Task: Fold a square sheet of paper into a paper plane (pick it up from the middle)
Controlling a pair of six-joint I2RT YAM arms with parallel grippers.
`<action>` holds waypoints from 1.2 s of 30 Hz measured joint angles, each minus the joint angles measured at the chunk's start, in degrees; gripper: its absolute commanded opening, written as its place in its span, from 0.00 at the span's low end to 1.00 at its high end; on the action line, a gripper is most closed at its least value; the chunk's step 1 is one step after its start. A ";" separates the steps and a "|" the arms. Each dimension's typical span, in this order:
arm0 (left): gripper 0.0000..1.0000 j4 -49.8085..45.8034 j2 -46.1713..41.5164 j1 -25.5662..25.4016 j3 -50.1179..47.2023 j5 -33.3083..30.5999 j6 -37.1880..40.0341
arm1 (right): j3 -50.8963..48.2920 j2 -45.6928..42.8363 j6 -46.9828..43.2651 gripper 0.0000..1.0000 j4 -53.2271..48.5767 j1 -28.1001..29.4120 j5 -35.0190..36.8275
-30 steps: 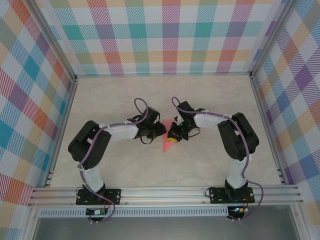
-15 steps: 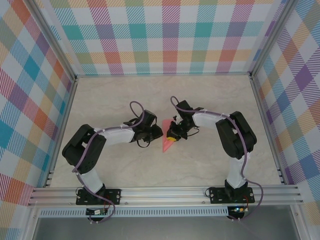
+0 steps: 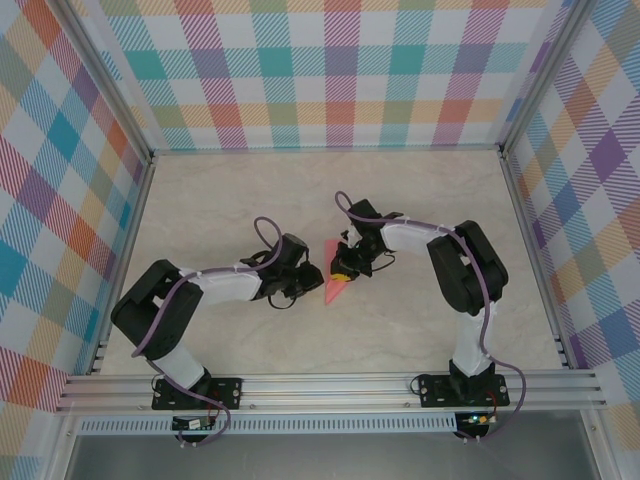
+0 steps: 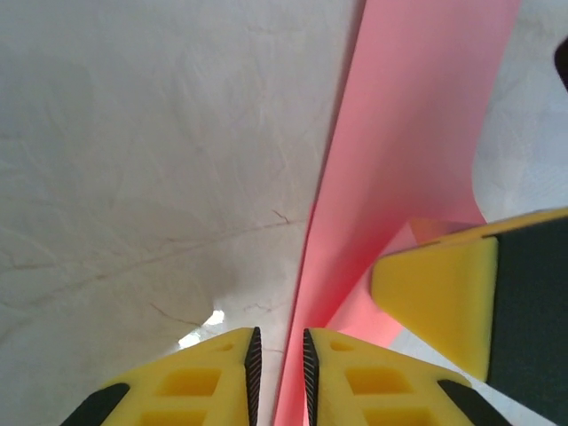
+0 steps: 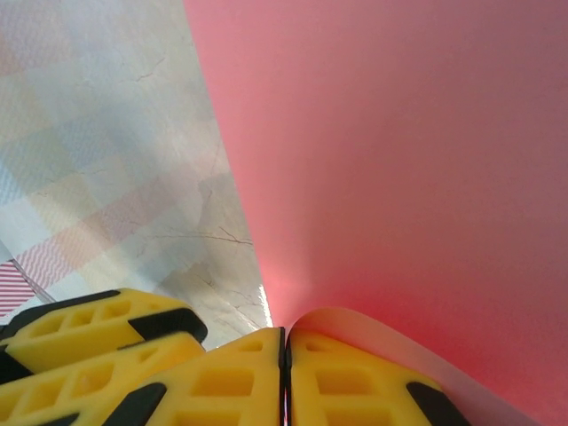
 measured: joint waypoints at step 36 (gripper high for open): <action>0.15 7.26 -1.11 -5.03 -2.58 2.10 -3.67 | 0.87 2.08 -1.77 0.10 -0.35 0.11 -0.42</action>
